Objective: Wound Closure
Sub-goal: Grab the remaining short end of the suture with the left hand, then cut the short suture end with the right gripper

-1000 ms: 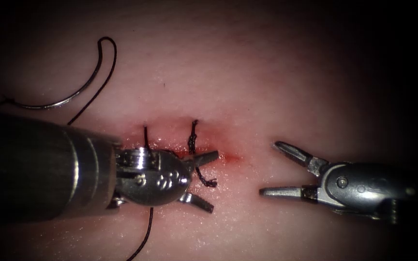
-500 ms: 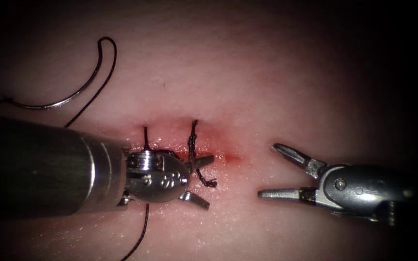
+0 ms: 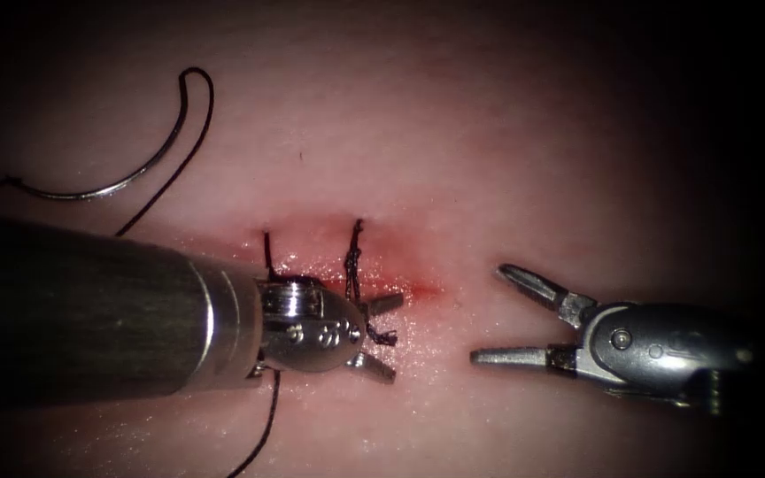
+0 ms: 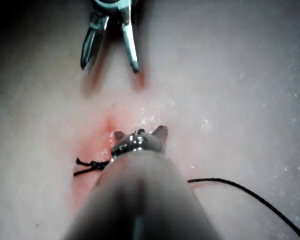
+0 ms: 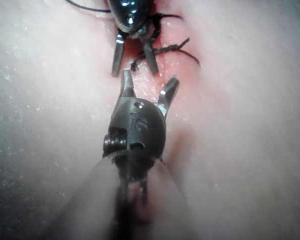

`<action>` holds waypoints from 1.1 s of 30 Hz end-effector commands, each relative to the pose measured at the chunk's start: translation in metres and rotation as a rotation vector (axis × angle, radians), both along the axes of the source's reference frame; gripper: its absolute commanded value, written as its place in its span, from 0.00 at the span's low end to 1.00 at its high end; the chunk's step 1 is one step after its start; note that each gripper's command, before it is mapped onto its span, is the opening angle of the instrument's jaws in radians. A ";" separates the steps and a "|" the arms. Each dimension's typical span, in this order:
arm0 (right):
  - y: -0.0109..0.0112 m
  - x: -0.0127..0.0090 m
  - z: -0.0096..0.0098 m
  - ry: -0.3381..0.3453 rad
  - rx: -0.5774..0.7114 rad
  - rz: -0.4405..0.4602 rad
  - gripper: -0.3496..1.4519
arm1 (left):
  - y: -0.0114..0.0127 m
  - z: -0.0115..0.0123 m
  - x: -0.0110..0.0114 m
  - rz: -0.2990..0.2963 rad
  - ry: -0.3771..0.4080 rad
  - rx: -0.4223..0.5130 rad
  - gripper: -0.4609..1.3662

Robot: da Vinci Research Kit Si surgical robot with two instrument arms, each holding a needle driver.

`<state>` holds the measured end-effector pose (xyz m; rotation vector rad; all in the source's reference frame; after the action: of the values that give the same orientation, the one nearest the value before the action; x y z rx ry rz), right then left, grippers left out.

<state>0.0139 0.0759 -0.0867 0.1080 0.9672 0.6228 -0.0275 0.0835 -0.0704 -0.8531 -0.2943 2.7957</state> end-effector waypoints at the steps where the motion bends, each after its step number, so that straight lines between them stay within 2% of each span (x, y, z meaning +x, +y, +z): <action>1: 0.0000 0.0000 0.0000 0.004 0.003 -0.006 0.95 | 0.0000 0.0000 0.0000 0.003 0.000 0.007 0.42; 3: -0.0001 0.0000 0.0000 0.005 0.003 -0.006 0.95 | 0.0000 0.0000 0.0000 0.003 0.005 0.012 0.31; 4: -0.0001 0.0000 0.0000 0.005 0.002 -0.006 0.95 | 0.0000 0.0000 0.0001 0.000 0.005 0.015 0.24; 5: -0.0001 0.0000 0.0000 0.004 0.002 -0.006 0.95 | -0.0001 0.0000 0.0001 0.001 0.004 0.015 0.12; 6: -0.0001 0.0000 0.0000 0.004 0.002 -0.006 0.95 | -0.0001 0.0000 0.0001 -0.003 0.005 0.019 0.06; 14: -0.0003 0.0000 0.0001 0.003 0.000 -0.005 0.94 | 0.0001 -0.0005 0.0010 -0.024 0.001 0.002 0.06; 23: -0.0001 0.0002 0.0005 0.067 0.004 -0.058 0.93 | 0.0010 -0.0008 0.0033 -0.056 -0.032 0.000 0.06; 33: 0.0003 0.0012 0.0009 0.129 -0.078 -0.134 0.93 | 0.0027 -0.0023 0.0037 -0.104 -0.131 -0.010 0.06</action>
<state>0.0152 0.0762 -0.0859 0.1347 1.0973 0.4603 -0.0240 0.0863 -0.0728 -1.0284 -0.2447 2.6494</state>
